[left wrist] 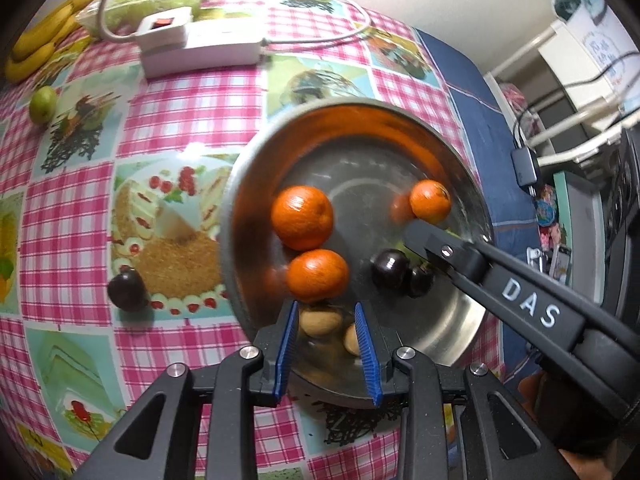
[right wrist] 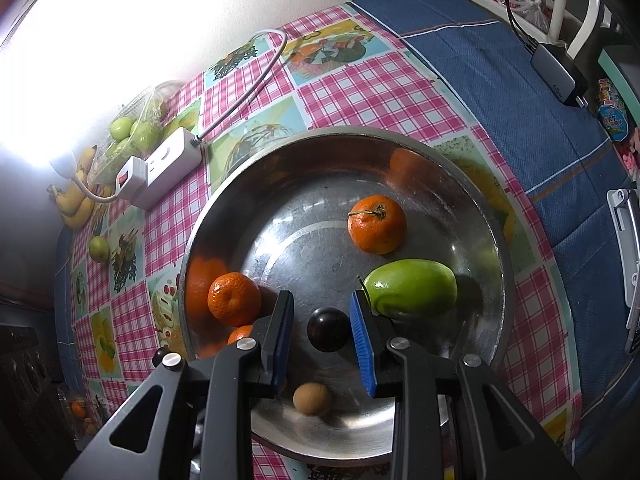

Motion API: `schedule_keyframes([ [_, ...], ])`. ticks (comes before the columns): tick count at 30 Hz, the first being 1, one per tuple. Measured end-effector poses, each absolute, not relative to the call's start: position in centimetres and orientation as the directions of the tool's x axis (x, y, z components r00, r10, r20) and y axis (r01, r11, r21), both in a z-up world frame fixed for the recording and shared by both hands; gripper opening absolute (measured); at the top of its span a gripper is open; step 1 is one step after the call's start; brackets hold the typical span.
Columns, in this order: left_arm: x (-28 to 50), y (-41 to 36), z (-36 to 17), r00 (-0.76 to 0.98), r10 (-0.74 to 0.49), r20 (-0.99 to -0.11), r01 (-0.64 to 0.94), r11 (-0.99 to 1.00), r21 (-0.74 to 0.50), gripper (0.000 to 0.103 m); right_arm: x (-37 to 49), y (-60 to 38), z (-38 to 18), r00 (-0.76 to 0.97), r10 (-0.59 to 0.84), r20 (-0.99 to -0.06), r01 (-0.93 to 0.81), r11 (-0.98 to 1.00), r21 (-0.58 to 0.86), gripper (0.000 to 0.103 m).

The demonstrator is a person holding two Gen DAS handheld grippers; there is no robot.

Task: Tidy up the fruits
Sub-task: 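Open the left tool to drop the kiwi while the right tool releases its cherry into the bowl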

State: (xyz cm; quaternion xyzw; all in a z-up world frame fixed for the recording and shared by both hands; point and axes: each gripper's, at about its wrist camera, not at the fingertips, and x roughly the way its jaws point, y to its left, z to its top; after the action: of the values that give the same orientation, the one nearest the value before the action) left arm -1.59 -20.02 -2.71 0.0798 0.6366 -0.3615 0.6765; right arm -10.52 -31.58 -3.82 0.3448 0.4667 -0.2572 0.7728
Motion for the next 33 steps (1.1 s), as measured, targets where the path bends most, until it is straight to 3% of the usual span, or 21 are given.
schedule_keyframes([
  [22, 2.7, -15.5, -1.6, 0.069, -0.350, -0.934, 0.456, 0.844, -0.282, 0.033, -10.2, -31.3, -3.3, 0.436, -0.083, -0.896, 0.706, 0.649, 0.283, 0.030],
  [26, 3.0, -15.0, -1.5, 0.080, -0.340, -0.937, 0.443, 0.854, -0.272, 0.042, -10.1, -31.3, -3.4, 0.432, -0.085, -0.898, 0.706, 0.651, 0.278, 0.030],
  [29, 3.3, -14.6, -1.5, 0.105, -0.314, -0.943, 0.420, 0.874, -0.244, 0.064, -9.9, -31.1, -3.4, 0.420, -0.098, -0.902, 0.705, 0.661, 0.257, 0.032],
  [33, 3.8, -14.3, -1.7, 0.126, -0.279, -0.952, 0.399, 0.893, -0.209, 0.072, -9.8, -31.0, -3.3, 0.417, -0.118, -0.901, 0.705, 0.668, 0.238, 0.047],
])
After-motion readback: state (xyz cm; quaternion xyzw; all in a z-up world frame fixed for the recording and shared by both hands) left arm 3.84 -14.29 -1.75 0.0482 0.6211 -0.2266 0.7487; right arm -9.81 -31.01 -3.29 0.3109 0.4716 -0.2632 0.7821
